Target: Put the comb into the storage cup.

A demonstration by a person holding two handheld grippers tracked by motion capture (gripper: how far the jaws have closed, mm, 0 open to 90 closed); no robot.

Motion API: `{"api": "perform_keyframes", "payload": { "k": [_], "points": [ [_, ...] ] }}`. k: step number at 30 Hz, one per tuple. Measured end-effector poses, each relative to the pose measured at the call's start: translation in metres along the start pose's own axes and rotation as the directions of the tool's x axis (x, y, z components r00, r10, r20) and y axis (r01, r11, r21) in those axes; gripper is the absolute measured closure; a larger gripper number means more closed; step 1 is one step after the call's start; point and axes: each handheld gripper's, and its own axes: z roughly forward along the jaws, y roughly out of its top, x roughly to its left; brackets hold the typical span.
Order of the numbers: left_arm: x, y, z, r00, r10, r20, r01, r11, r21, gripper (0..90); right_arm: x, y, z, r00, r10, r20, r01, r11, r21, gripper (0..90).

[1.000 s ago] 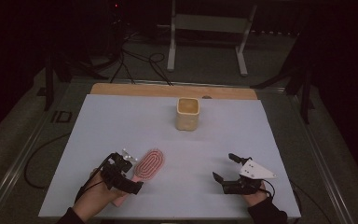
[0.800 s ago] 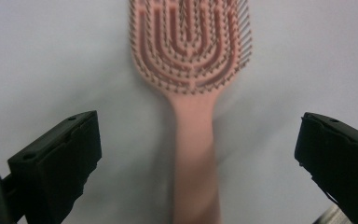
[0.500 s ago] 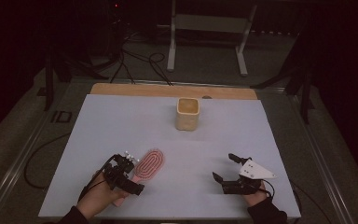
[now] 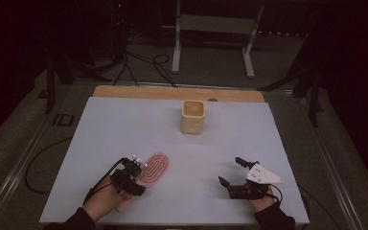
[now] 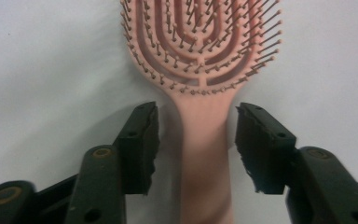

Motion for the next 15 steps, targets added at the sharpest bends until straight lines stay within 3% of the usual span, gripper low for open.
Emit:
{"api": "perform_keyframes", "payload": {
  "k": [7,11,15],
  "points": [
    [0.0014,0.0052,0.0005,1.0000,0.004,0.004,-0.004,0.9999,0.016,59.6,0.0003,0.0000,-0.0002,1.0000,-0.005,0.001,0.005,1.000,0.001,9.2],
    [0.0036,0.0067,0.0003,0.9992,0.033,0.023,-0.034,0.9988,0.035,64.7,-0.0001,0.0001,-0.0001,1.0000,0.000,0.002,0.000,1.000,-0.002,9.2],
    [0.0076,0.0095,0.0005,0.9988,0.018,0.046,-0.021,0.9978,0.063,67.4,-0.0002,0.0003,-0.0001,1.0000,-0.001,0.002,0.001,1.000,-0.003,9.2]
  ]
}}
